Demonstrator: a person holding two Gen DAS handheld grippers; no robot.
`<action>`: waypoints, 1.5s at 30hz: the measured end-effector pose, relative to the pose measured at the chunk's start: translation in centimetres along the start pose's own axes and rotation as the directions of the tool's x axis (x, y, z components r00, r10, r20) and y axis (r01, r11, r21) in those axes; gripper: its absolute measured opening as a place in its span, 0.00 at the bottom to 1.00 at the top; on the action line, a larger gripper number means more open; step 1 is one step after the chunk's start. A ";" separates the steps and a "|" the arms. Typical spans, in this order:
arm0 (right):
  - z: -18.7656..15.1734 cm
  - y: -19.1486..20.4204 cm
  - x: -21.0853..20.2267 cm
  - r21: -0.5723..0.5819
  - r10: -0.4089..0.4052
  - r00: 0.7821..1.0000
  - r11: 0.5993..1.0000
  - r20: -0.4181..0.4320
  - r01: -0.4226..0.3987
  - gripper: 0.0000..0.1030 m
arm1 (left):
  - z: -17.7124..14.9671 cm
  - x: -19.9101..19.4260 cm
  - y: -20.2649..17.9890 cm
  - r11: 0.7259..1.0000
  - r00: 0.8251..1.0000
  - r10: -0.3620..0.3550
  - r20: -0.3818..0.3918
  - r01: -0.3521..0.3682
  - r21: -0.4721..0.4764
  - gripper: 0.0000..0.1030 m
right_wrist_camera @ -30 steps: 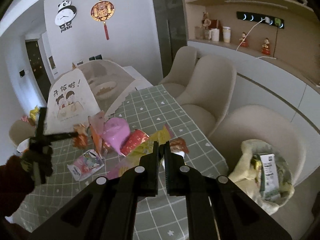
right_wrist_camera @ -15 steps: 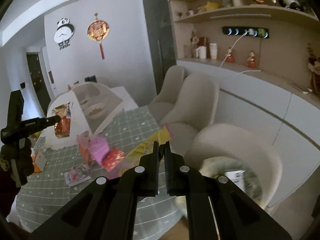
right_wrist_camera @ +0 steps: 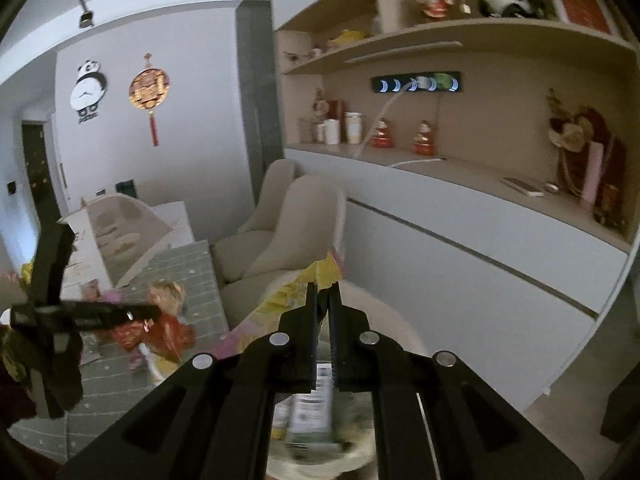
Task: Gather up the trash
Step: 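Grasp the red-gold chip bag with the left tool while the right tool carries the wrapper to the bag, then open both tools to drop the chip bag and wrapper into the yellow bag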
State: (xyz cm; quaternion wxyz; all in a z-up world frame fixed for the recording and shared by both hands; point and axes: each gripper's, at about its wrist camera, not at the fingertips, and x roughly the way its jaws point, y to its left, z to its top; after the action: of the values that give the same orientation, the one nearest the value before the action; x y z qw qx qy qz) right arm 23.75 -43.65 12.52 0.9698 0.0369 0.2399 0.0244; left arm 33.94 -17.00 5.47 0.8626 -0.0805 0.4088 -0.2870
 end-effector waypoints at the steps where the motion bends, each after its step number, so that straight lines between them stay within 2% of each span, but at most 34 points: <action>1: -0.2 -1.3 0.1 0.009 -0.006 1.000 1.000 -0.004 0.006 0.07 | -0.2 1.6 -0.9 1.000 1.000 0.001 -0.027 -0.001 -0.004 0.14; 5: -1.2 -5.0 0.9 0.058 -0.004 1.000 0.998 -0.024 0.005 0.07 | -0.9 5.0 -3.3 1.000 0.995 -0.007 -0.098 0.007 -0.005 0.14; 9: -2.5 -6.4 1.5 0.095 0.009 0.999 0.995 -0.035 -0.005 0.07 | -0.4 7.3 -5.2 1.000 0.991 -0.018 -0.131 0.020 0.015 0.14; 10: -2.9 -6.5 1.5 0.102 0.010 0.999 0.995 -0.036 -0.006 0.07 | -0.5 7.6 -5.3 1.000 0.991 -0.021 -0.134 0.023 0.017 0.15; 12: -3.5 -6.8 1.9 0.127 0.018 0.999 0.992 -0.038 -0.013 0.07 | -0.7 8.8 -5.5 1.000 0.989 -0.017 -0.149 0.020 0.015 0.29; 15: -3.9 -6.5 2.3 0.144 0.028 0.999 0.989 -0.038 -0.023 0.07 | -0.8 9.3 -4.8 0.999 0.988 -0.013 -0.153 0.008 -0.032 0.31; 21: -4.6 -5.0 4.8 0.103 0.050 0.998 0.994 -0.048 -0.045 0.07 | -1.1 6.3 -2.5 0.995 0.994 0.034 -0.105 -0.044 -0.094 0.34; 29: -7.8 1.5 12.4 -0.108 0.051 0.988 0.992 -0.145 -0.067 0.07 | -3.0 0.5 1.3 0.977 0.990 0.139 -0.036 -0.143 -0.158 0.40; 31: -9.5 3.2 13.9 -0.183 0.037 0.983 0.981 -0.181 -0.071 0.07 | -3.8 -0.8 2.5 0.968 0.985 0.169 -0.031 -0.172 -0.184 0.40; 33: -11.2 4.1 15.0 -0.210 0.049 0.972 0.973 -0.230 -0.098 0.07 | -4.8 -1.8 3.8 0.956 0.981 0.189 -0.037 -0.192 -0.221 0.40; 36: -13.2 4.3 16.1 -0.179 0.079 0.952 0.974 -0.295 -0.136 0.07 | -6.4 -3.0 6.1 0.935 0.976 0.211 -0.047 -0.216 -0.283 0.40; 41: -15.1 2.7 17.6 -0.083 0.084 0.923 0.989 -0.375 -0.124 0.07 | -8.4 -3.9 8.8 0.896 0.970 0.230 -0.075 -0.241 -0.373 0.40; 45: -16.0 2.1 19.1 -0.026 0.103 0.893 0.992 -0.438 -0.127 0.07 | -9.4 -4.4 9.6 0.889 0.967 0.239 -0.084 -0.252 -0.383 0.40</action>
State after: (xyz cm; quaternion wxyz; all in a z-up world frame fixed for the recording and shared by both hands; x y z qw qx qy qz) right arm 33.09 -39.37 -10.28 0.8890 0.0185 0.4473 0.0959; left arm 28.79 -5.71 -1.35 0.8513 -0.1933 0.4794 -0.0899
